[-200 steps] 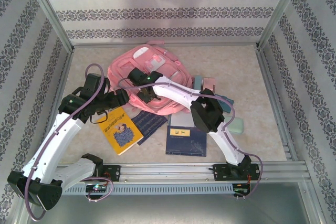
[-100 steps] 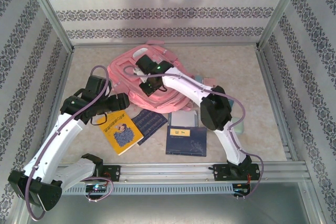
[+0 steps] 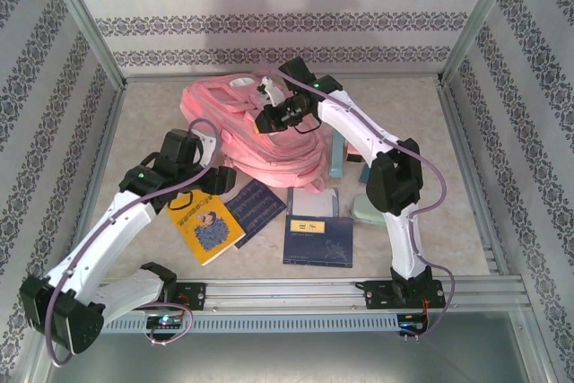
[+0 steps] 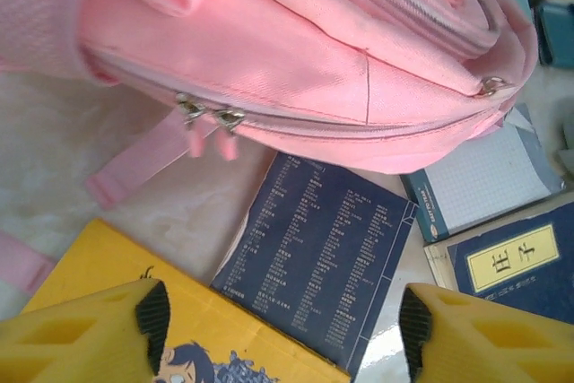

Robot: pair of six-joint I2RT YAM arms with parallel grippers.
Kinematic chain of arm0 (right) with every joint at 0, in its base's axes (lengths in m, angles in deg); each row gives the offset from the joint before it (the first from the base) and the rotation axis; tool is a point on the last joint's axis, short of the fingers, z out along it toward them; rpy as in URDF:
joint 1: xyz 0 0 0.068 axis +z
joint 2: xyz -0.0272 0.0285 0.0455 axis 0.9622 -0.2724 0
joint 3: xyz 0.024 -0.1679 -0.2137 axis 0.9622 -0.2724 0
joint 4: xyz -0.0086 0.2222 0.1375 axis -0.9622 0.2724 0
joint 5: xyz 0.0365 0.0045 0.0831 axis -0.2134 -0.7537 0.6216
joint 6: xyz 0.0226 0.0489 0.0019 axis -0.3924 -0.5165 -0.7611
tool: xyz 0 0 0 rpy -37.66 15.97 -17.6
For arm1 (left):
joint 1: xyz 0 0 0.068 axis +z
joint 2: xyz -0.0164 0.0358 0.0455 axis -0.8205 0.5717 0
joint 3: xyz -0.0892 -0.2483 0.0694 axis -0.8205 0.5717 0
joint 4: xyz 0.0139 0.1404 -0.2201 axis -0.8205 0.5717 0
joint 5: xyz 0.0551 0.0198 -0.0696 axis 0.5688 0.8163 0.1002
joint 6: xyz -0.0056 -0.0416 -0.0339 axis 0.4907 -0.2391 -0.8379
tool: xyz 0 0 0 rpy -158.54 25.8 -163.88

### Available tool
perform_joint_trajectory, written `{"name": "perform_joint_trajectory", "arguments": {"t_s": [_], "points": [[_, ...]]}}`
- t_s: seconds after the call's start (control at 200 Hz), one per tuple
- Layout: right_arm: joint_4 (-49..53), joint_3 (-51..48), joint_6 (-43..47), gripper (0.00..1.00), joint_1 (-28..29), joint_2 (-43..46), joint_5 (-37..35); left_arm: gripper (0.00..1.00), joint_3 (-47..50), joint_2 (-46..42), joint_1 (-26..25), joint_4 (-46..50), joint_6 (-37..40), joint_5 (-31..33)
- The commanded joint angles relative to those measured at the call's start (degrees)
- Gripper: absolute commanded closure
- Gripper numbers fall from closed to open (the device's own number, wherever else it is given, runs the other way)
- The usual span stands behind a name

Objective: Pack the student bag

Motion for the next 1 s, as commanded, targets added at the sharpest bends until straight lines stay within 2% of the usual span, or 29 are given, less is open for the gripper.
{"name": "perform_joint_trajectory", "arguments": {"t_s": [0.0, 0.115, 0.26, 0.5, 0.65, 0.864, 0.994], "points": [[-5.84, 2.7, -6.21, 1.0, -1.29, 3.46, 11.87, 0.35, -0.07, 1.31, 2.52, -5.96, 1.84, -6.09], [-8.18, 3.27, -11.81, 1.0, -3.11, 2.92, 17.09, 0.37, 1.16, 3.76, 4.99, -11.22, -3.66, -12.43], [-8.67, 2.75, -13.48, 1.0, -4.3, 2.92, 19.43, 0.39, 1.35, 6.46, 7.67, -14.92, -7.72, -13.36], [-12.93, -0.8, -17.18, 1.0, -6.17, 3.8, 24.21, 0.4, -2.0, 10.92, 10.74, -15.07, -3.9, -12.35], [-15.47, -2.07, -19.29, 1.0, -6.83, 3.96, 25.96, 0.4, -3.97, 13.81, 11.81, -16.47, -3.31, -14.75], [-17.58, -2.8, -21.01, 1.0, -6.74, 4.04, 27.04, 0.49, -5.81, 17.89, 11.82, -19.95, -3.51, -20.64], [-18.06, -2.8, -21.36, 1.0, -6.75, 4.1, 27.03, 0.53, -5.95, 18.74, 11.89, -19.83, -2.65, -19.7]]}}
